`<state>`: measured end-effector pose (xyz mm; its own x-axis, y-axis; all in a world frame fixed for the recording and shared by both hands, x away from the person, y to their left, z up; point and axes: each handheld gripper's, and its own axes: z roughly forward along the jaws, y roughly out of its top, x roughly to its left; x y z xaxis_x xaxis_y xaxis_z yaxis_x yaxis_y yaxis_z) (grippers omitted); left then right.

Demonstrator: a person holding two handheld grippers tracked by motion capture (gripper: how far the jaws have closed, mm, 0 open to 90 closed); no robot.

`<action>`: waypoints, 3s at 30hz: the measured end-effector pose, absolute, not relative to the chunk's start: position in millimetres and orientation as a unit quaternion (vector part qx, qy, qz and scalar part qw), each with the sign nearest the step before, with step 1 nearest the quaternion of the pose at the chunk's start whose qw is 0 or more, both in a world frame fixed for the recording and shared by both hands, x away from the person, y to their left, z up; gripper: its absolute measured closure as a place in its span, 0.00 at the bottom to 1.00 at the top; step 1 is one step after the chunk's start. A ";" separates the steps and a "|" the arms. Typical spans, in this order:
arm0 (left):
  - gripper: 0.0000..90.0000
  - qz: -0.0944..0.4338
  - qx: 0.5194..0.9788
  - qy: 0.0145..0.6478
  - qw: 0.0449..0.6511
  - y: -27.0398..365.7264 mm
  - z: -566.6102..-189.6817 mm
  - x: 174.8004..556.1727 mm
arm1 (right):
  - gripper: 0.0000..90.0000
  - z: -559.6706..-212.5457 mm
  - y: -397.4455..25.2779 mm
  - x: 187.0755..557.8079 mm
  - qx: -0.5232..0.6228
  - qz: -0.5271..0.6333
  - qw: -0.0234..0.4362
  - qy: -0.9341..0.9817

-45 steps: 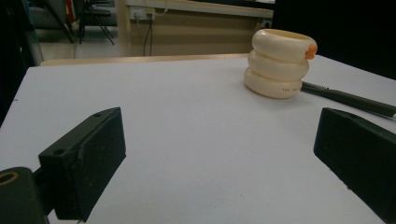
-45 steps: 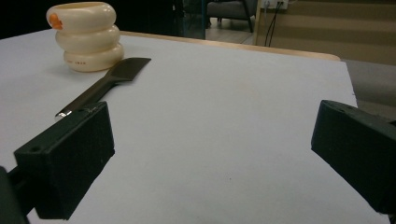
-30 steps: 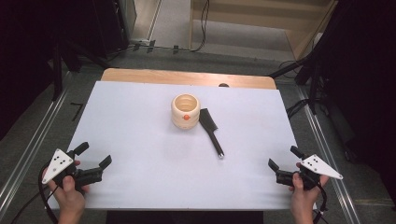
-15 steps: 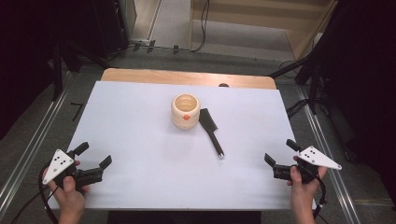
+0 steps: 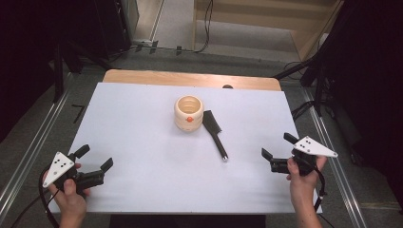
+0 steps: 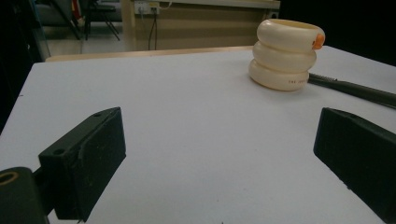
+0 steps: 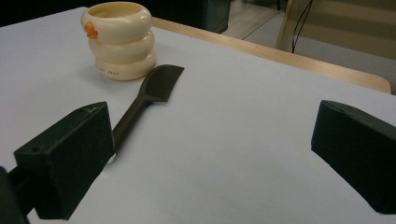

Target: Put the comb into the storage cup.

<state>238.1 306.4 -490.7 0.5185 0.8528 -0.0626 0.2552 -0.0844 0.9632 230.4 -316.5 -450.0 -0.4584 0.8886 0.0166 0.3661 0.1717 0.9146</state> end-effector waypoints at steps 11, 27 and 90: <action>0.03 0.275 0.683 0.406 0.541 306.7 -490.7 238.0 | 0.00 -434.4 -302.7 248.5 0.434 0.453 0.271 0.730; 0.03 0.274 0.685 0.404 0.541 305.8 -490.9 238.1 | 0.00 -428.9 -283.1 272.5 0.429 0.424 0.257 0.755; 0.03 0.267 0.686 0.400 0.546 308.2 -490.8 238.7 | 0.00 -432.3 -215.6 344.0 0.432 0.315 0.220 0.816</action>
<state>238.7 308.2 -490.8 0.5370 0.8406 -0.0713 0.2575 -0.0828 0.9627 344.0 -215.6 -432.3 -0.5288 0.8443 -0.0875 0.5667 0.4279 0.7041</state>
